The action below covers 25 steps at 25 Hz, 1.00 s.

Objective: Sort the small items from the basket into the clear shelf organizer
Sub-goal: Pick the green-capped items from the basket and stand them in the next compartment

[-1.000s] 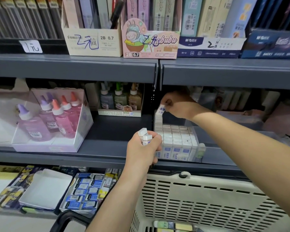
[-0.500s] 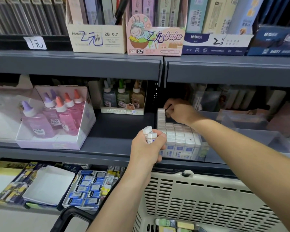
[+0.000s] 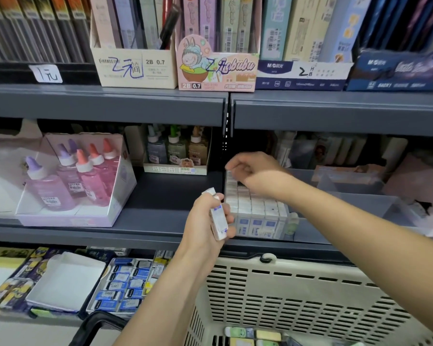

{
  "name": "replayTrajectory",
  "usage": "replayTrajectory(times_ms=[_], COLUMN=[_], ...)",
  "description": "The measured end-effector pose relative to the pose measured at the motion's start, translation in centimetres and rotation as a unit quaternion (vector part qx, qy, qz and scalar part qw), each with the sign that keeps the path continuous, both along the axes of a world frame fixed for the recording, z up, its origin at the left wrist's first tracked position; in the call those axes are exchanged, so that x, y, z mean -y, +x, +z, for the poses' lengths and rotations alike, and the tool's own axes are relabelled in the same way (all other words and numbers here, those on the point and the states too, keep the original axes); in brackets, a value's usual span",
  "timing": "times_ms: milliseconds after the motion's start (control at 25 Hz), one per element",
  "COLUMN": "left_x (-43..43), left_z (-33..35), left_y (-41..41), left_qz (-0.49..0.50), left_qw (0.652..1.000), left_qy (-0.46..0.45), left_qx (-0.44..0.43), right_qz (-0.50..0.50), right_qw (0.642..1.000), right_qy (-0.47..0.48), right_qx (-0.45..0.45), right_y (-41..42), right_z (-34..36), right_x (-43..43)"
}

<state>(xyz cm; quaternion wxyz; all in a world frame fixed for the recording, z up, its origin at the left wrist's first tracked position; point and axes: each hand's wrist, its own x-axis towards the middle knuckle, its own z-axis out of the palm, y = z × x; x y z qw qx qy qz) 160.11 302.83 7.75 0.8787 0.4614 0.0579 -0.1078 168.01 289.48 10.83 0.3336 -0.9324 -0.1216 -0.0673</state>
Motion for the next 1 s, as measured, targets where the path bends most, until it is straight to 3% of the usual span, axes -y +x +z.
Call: replayTrajectory(times_ms=[80, 200, 360, 520, 640, 800, 880, 960, 1000], left_x=[-0.1, 0.2, 0.6, 0.5, 0.5, 0.6, 0.5, 0.2, 0.0], left_z=[0.2, 0.2, -0.2, -0.2, -0.5, -1.1, -1.1, -0.8, -0.7], left_y=[-0.1, -0.3, -0.7, -0.7, -0.6, -0.3, 0.2, 0.6, 0.8], left_qz=[-0.017, -0.051, -0.107, -0.117, -0.074, -0.019, 0.031, 0.059, 0.064], left_qw=[1.000, 0.998, 0.993, 0.991, 0.991, 0.965, 0.969, 0.984, 0.986], left_qy=[-0.026, 0.012, 0.024, 0.004, 0.070, 0.206, 0.209, 0.156, 0.150], left_qx=[0.001, 0.022, 0.029, 0.058, 0.086, 0.163, 0.126, 0.069, 0.048], right_qz=[0.079, 0.150, 0.093, 0.057, 0.056, 0.033, 0.000, -0.063, -0.091], right_qw=[0.995, 0.982, 0.993, 0.979, 0.966, 0.977, 0.968, 0.956, 0.959], right_qy=[0.063, 0.097, 0.024, 0.153, 0.206, 0.138, 0.193, 0.256, 0.245], right_qx=[-0.011, -0.065, -0.072, -0.122, -0.145, -0.162, -0.159, -0.132, -0.112], right_y=[-2.8, -6.2, -7.2, -6.6, -6.4, -6.0, -4.6, -2.5, -1.5], right_z=[0.9, 1.5, 1.3, 2.0, 2.4, 2.6, 3.1, 3.8, 3.8], right_x=[-0.6, -0.8, -0.9, 0.2, 1.5, 1.9, 2.5, 3.4, 3.7])
